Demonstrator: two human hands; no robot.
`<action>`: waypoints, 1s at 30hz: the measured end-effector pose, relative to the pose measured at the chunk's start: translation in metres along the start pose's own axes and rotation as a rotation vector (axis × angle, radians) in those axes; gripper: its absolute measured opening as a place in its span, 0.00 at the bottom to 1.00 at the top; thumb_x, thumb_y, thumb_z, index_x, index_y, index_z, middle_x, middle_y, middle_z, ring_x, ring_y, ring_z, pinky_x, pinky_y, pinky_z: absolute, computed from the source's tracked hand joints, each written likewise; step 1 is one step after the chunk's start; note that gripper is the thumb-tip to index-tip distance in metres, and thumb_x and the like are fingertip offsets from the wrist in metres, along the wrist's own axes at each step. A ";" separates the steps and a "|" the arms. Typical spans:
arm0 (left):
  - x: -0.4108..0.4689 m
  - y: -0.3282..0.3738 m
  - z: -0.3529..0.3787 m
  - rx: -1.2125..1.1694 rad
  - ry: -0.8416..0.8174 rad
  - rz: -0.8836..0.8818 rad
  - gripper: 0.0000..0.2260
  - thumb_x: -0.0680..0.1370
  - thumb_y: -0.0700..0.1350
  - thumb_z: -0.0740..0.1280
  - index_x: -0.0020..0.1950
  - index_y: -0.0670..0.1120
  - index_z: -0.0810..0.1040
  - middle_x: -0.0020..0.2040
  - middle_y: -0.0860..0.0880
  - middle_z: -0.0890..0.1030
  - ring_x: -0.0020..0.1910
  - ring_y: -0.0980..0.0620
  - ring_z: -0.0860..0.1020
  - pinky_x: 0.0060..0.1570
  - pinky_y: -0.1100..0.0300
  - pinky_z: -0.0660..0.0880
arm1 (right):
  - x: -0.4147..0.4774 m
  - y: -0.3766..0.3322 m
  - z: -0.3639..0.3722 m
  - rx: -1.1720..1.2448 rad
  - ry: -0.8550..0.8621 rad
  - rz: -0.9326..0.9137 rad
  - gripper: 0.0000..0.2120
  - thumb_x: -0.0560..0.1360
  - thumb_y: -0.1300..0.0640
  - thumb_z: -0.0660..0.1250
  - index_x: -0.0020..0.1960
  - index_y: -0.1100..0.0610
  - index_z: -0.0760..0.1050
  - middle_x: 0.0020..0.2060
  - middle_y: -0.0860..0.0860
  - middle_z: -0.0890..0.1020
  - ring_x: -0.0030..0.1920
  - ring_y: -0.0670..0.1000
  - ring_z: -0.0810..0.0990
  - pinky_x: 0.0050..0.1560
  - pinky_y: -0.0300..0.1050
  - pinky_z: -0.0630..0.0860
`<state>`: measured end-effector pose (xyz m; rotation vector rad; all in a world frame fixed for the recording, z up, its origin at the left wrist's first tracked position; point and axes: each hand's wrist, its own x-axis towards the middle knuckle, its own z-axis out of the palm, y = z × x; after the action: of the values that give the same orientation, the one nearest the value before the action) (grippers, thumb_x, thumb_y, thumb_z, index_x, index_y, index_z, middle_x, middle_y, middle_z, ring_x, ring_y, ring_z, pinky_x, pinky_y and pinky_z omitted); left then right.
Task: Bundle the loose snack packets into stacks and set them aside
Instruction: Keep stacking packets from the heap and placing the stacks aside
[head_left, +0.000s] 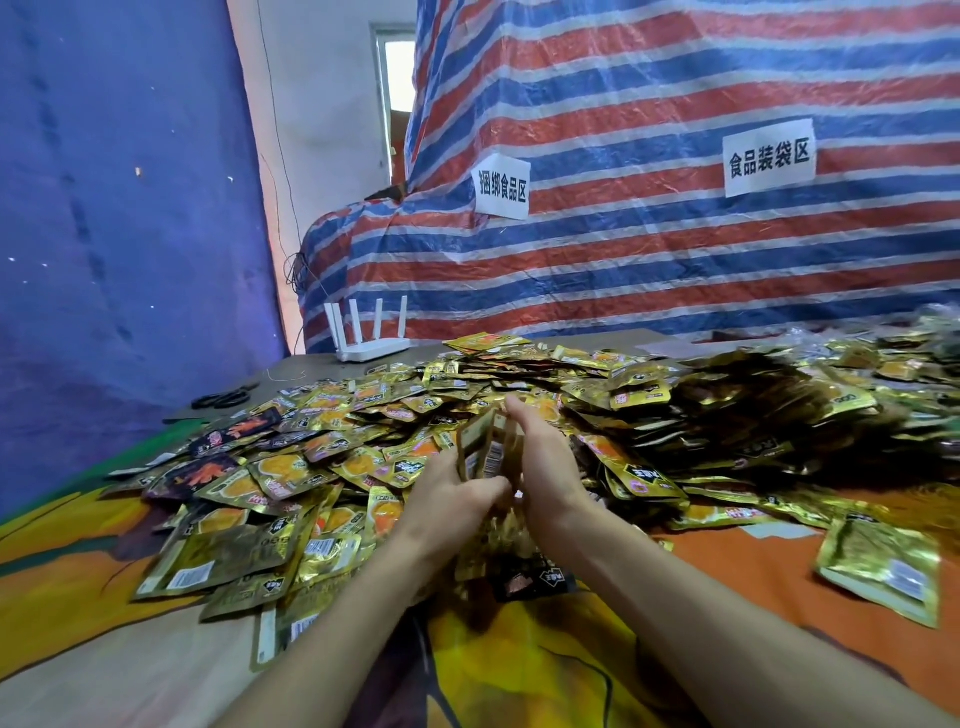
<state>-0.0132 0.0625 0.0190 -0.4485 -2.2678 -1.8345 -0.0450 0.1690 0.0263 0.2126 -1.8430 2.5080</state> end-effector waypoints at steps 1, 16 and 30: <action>0.000 0.002 -0.001 -0.038 0.017 -0.005 0.05 0.63 0.41 0.66 0.33 0.50 0.81 0.32 0.49 0.79 0.33 0.51 0.78 0.34 0.58 0.77 | -0.001 -0.001 0.002 0.027 -0.032 0.005 0.23 0.82 0.40 0.58 0.53 0.56 0.82 0.39 0.52 0.87 0.39 0.50 0.85 0.41 0.44 0.77; 0.013 0.005 -0.020 -0.749 0.436 -0.266 0.12 0.75 0.40 0.64 0.51 0.35 0.83 0.46 0.38 0.82 0.39 0.42 0.82 0.40 0.50 0.80 | -0.013 0.006 0.021 0.183 -0.217 0.382 0.16 0.83 0.54 0.55 0.55 0.56 0.81 0.45 0.55 0.86 0.44 0.55 0.84 0.48 0.53 0.80; 0.003 -0.001 -0.010 -0.246 0.377 -0.005 0.13 0.68 0.53 0.68 0.44 0.47 0.87 0.43 0.45 0.86 0.44 0.47 0.85 0.41 0.51 0.83 | -0.012 -0.001 0.004 0.323 -0.232 0.480 0.20 0.78 0.65 0.53 0.64 0.60 0.77 0.53 0.60 0.81 0.53 0.59 0.80 0.56 0.57 0.78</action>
<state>-0.0172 0.0528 0.0211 -0.1153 -1.8099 -2.0096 -0.0324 0.1660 0.0266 0.0704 -1.7134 3.2365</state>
